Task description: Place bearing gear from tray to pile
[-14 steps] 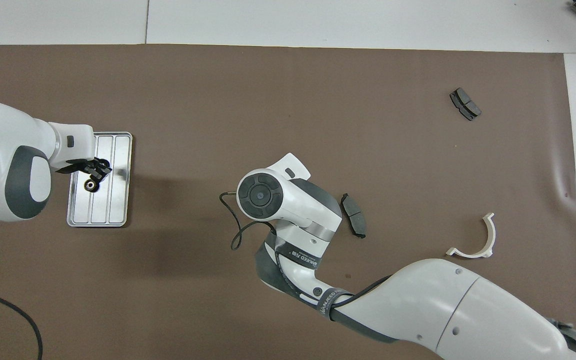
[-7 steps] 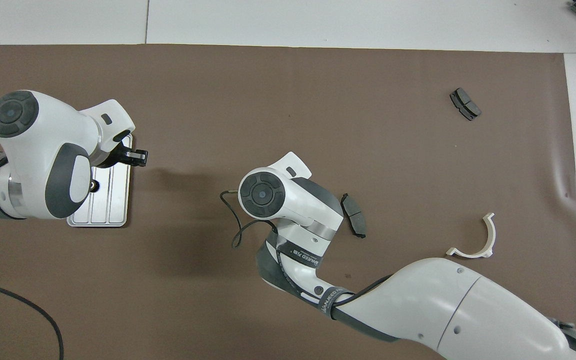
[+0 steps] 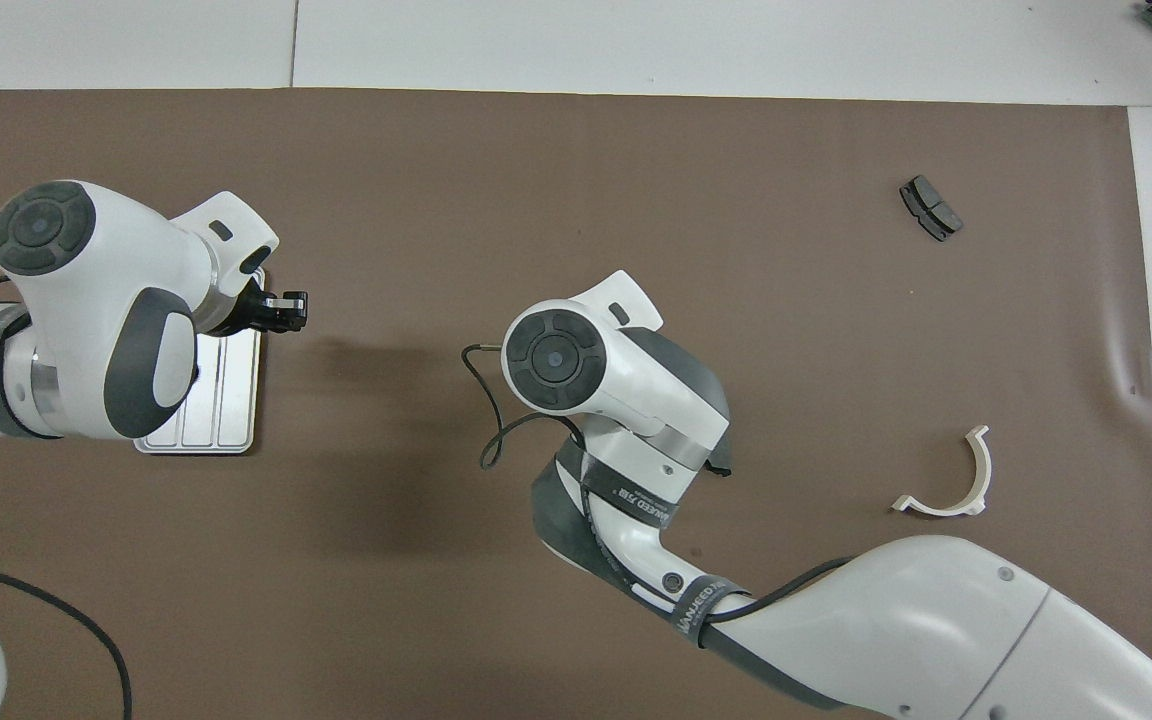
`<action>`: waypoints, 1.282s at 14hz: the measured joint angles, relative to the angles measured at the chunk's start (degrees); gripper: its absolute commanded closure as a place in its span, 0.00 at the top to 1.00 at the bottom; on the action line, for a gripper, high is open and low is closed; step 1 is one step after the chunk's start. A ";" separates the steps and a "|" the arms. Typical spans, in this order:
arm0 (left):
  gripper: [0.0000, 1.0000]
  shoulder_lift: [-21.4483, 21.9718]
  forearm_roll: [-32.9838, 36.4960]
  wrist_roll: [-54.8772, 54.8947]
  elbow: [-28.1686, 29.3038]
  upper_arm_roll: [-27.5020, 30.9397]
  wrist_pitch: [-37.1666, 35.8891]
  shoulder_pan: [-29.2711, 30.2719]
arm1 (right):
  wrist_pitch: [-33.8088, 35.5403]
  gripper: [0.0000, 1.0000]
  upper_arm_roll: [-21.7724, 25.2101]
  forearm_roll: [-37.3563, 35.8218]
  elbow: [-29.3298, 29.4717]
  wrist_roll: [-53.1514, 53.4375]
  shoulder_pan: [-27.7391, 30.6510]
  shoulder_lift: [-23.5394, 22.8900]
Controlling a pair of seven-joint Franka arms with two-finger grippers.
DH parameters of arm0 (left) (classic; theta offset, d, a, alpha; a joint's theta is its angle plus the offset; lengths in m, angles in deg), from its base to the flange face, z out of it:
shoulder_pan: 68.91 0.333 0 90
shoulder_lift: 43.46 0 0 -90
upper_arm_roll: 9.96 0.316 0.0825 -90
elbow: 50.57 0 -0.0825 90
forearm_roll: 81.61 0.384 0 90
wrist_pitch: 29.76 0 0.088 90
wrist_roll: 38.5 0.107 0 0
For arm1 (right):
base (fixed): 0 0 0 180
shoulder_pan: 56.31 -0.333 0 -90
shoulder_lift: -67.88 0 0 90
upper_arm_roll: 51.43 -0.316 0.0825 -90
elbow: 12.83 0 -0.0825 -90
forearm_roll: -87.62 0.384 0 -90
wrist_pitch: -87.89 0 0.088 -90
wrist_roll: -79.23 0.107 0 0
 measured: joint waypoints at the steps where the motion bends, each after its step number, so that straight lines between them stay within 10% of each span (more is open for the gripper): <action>1: 0.06 0.00 0.00 -2.33 -0.02 -0.06 0.01 -1.14 | 1.60 0.00 0.48 1.85 0.00 -1.80 0.96 2.24; 12: 0.05 -6.25 -0.01 -29.94 -0.60 -0.46 6.59 -22.56 | -5.41 0.00 30.60 28.50 -1.54 -44.05 3.15 6.62; 16: 0.61 -8.04 -0.01 -30.12 -1.68 -0.47 7.91 -24.68 | -12.35 0.00 32.41 30.18 -1.90 -45.51 3.13 1.84; 17: 0.71 -8.05 0.05 -29.56 -1.81 -0.46 7.92 -24.91 | -14.62 0.11 32.57 31.21 -1.90 -45.52 3.12 0.40; 18: 0.82 -8.05 0.07 -28.44 -2.03 -0.42 7.91 -24.92 | -15.92 0.53 32.72 31.59 -1.90 -45.52 3.12 -0.51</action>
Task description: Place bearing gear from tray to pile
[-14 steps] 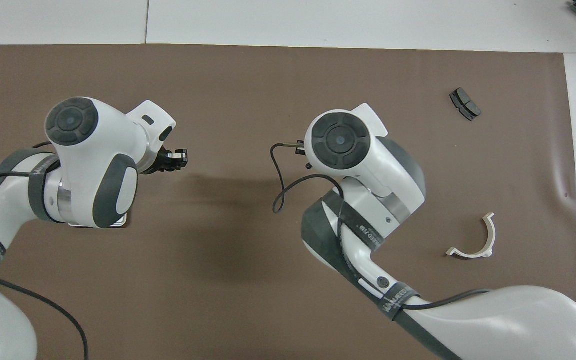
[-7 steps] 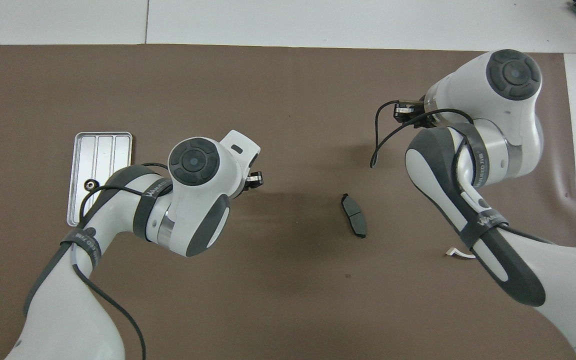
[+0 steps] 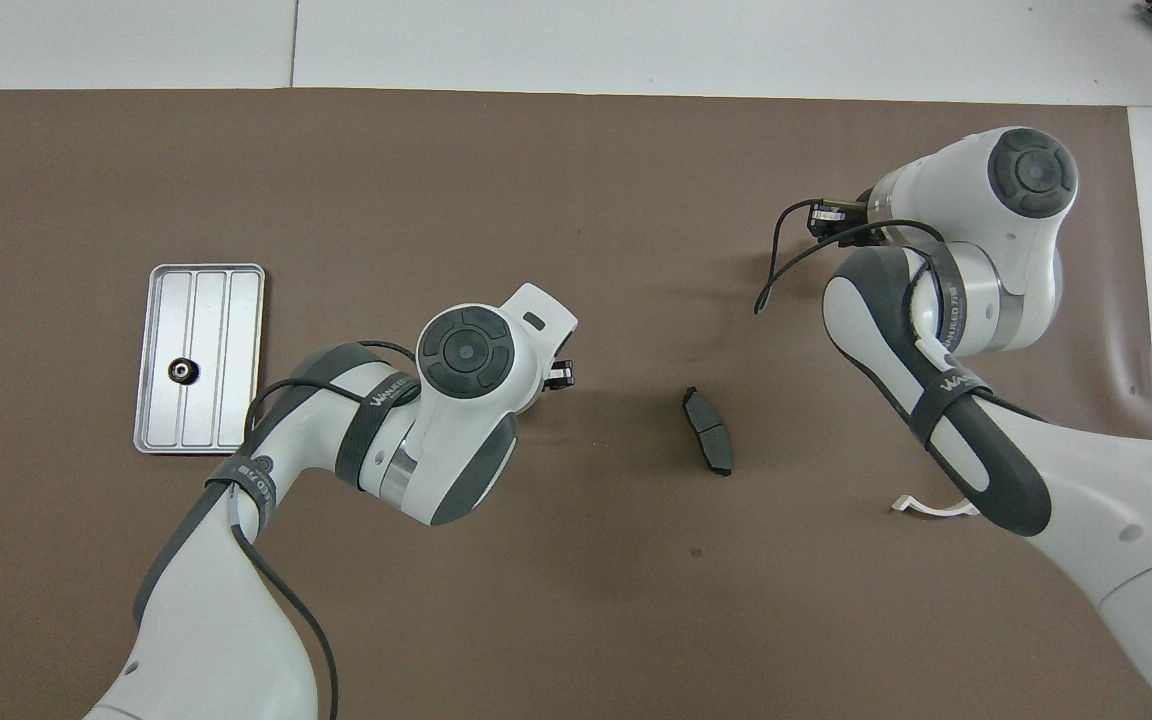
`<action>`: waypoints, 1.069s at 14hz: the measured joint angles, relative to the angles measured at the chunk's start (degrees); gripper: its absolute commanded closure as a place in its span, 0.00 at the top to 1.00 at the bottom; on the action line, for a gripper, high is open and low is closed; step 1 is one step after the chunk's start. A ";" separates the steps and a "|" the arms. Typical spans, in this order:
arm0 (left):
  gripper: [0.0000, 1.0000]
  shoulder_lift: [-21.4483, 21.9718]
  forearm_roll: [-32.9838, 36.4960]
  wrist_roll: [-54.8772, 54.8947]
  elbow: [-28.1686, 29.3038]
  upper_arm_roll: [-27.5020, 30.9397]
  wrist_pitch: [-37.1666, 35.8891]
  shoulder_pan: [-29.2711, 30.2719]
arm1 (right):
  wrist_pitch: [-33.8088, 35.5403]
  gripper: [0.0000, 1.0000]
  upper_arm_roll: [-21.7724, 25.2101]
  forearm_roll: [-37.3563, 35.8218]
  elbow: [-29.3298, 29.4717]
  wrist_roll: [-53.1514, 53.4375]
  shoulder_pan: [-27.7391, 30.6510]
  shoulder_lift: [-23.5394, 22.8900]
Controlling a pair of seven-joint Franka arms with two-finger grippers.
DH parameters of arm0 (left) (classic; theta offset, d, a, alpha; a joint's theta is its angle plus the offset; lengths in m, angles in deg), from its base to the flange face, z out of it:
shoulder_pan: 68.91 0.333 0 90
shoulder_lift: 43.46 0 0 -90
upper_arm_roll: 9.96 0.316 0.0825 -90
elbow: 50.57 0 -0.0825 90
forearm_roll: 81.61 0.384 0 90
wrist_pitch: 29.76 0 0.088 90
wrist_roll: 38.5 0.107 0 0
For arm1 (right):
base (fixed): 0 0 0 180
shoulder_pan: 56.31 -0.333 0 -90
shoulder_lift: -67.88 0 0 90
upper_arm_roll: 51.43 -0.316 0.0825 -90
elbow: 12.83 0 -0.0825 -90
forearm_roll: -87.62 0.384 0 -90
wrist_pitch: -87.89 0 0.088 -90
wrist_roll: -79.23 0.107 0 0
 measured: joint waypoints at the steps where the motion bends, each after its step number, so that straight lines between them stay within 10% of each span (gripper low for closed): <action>1: 0.84 0.00 0.00 1.51 -0.31 0.15 -0.08 0.02 | -0.53 0.95 0.20 0.18 0.00 0.00 0.00 -0.50; 5: 0.79 0.49 0.01 8.69 -1.53 1.89 -3.06 1.64 | -0.59 1.00 0.63 0.38 0.06 -0.05 -0.02 -0.65; 11: 0.80 6.17 0.01 39.19 -3.08 2.64 -13.64 20.88 | 7.16 1.00 -0.16 0.37 1.41 -0.37 -1.66 5.37; 15: 0.81 6.33 0.00 61.45 -2.61 2.59 -13.84 30.09 | 12.60 1.00 -8.87 -2.61 2.41 7.61 -2.67 8.30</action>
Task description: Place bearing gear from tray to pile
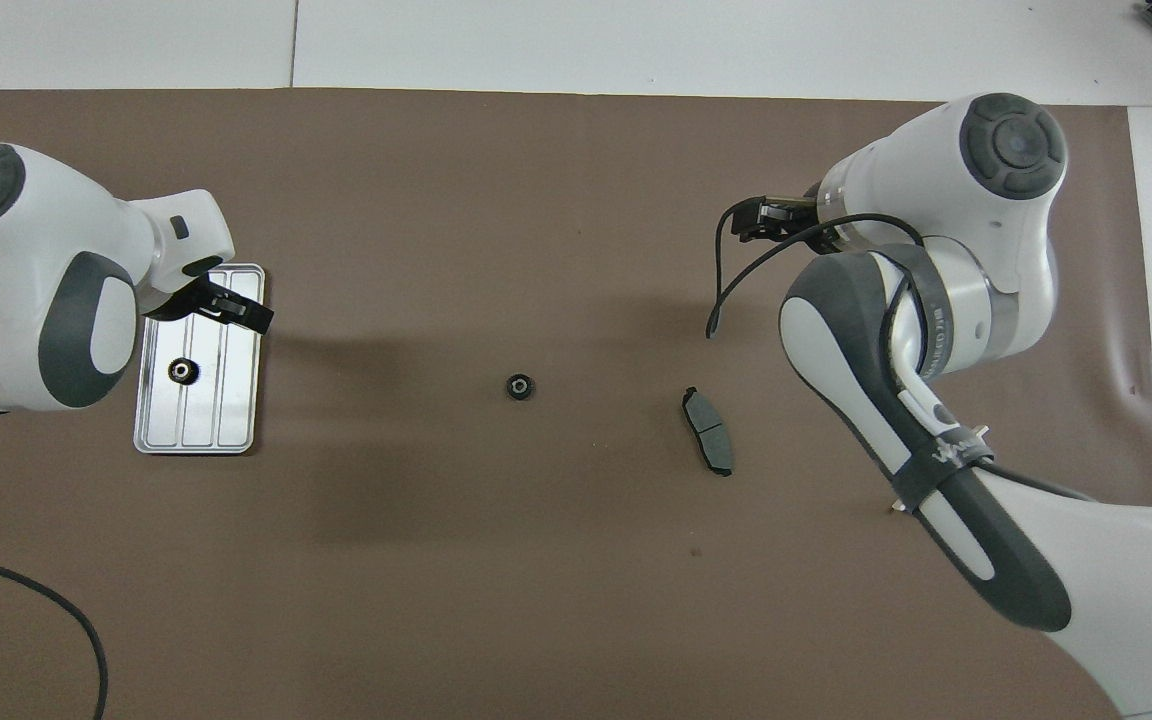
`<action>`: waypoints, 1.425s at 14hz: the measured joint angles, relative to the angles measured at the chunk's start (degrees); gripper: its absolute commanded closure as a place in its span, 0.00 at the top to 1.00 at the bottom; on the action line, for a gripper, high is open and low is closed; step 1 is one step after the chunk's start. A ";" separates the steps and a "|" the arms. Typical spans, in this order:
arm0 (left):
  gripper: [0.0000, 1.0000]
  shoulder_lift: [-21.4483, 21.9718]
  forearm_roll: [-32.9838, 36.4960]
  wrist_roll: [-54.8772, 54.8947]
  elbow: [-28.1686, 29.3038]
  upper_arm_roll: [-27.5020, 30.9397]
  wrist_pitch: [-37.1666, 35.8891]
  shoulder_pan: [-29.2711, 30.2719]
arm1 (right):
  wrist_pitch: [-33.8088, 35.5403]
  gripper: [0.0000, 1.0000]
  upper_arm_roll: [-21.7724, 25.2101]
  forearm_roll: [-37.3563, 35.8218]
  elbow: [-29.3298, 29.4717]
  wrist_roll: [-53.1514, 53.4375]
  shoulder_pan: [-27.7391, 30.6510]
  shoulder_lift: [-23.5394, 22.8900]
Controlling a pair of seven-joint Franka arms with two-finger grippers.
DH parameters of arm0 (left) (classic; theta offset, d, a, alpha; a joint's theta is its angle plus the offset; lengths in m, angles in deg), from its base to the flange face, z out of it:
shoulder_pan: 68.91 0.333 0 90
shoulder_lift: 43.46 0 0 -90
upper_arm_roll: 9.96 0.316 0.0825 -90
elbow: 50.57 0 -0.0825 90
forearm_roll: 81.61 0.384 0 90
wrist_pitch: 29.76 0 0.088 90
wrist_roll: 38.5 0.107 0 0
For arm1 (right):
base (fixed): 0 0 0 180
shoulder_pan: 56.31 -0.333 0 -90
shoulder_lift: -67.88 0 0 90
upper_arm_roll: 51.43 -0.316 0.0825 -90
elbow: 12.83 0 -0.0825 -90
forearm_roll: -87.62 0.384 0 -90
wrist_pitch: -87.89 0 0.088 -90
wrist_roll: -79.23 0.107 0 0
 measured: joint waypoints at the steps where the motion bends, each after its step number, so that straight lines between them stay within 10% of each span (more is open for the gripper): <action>1: 0.81 0.00 -0.01 5.33 0.17 0.00 0.00 1.86 | 0.01 1.00 -3.14 -2.90 -0.01 4.42 -0.22 -0.12; 11: 0.68 0.06 -0.01 34.79 6.26 -0.07 5.50 7.33 | -0.23 1.00 -23.58 -27.89 -0.45 38.48 -3.96 -9.06; 20: 0.65 0.08 -0.01 42.35 11.05 -0.29 9.12 8.25 | -5.58 1.00 -25.10 -35.56 0.12 43.66 -5.73 -16.30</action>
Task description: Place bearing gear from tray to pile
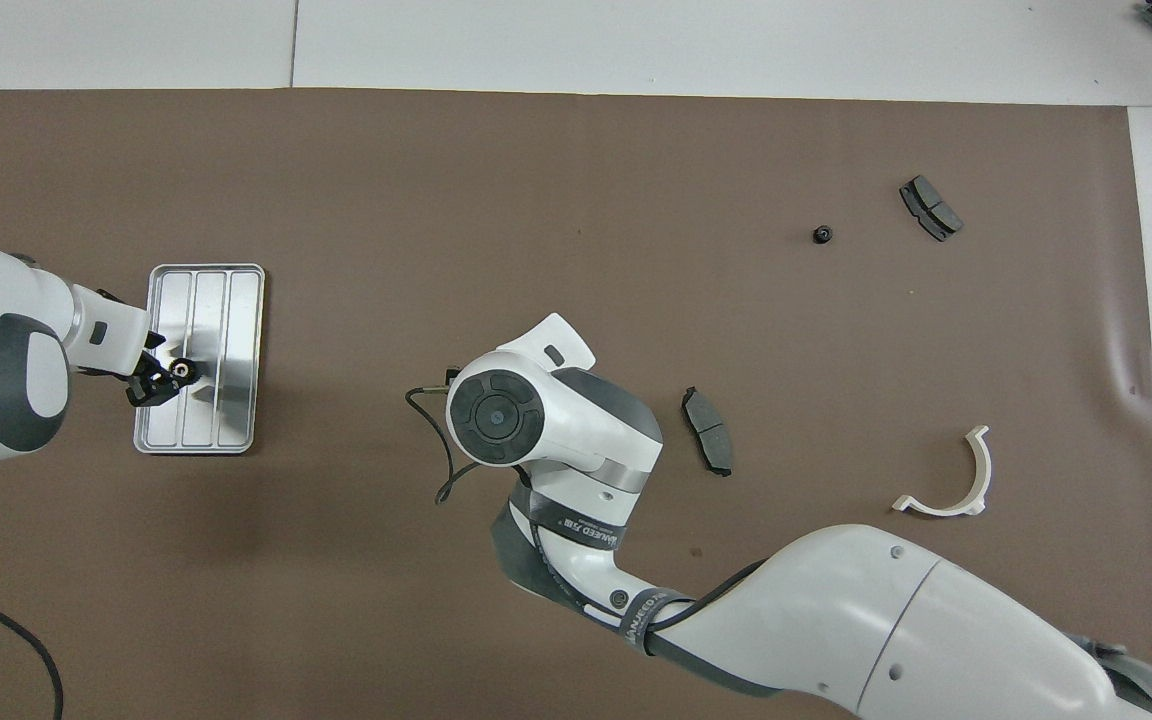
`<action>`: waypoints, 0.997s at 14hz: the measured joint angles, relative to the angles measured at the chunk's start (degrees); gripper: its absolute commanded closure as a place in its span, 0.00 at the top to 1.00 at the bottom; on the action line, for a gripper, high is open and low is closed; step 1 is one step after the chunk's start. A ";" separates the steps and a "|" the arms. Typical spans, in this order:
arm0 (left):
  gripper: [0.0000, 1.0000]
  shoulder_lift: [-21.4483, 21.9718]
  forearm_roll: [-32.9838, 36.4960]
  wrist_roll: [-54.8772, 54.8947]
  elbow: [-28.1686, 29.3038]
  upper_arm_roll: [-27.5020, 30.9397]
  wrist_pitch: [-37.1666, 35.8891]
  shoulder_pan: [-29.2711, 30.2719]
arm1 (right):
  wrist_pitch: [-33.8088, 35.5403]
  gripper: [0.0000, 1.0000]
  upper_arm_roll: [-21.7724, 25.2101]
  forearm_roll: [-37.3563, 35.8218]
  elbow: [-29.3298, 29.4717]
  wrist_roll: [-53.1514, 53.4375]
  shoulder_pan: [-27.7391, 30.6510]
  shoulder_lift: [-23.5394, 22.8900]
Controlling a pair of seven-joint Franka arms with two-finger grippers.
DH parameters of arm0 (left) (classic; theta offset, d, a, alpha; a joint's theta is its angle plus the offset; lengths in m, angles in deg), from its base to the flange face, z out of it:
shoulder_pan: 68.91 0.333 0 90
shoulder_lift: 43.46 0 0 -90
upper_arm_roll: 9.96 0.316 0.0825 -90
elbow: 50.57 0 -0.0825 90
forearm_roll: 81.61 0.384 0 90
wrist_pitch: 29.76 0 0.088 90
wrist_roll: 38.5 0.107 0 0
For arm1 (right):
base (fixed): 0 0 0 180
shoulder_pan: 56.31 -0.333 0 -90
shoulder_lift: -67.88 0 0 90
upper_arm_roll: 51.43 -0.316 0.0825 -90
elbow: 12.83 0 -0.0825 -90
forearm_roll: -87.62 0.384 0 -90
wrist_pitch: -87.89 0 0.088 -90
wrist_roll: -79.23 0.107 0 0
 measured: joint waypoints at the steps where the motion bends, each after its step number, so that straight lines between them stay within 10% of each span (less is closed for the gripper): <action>1: 0.65 0.01 0.00 0.13 0.36 -0.11 0.23 0.00 | 0.00 0.97 -0.03 -0.36 -0.20 0.00 -0.02 -0.22; 10: 0.57 0.55 0.00 1.68 2.64 -0.45 0.68 -0.03 | 0.00 0.64 -0.05 -0.61 -1.50 0.00 -0.04 -0.58; 14: 0.41 0.62 0.00 2.14 3.02 -0.45 1.28 -0.03 | 0.00 0.21 -0.05 -0.61 -1.48 0.02 0.01 -0.42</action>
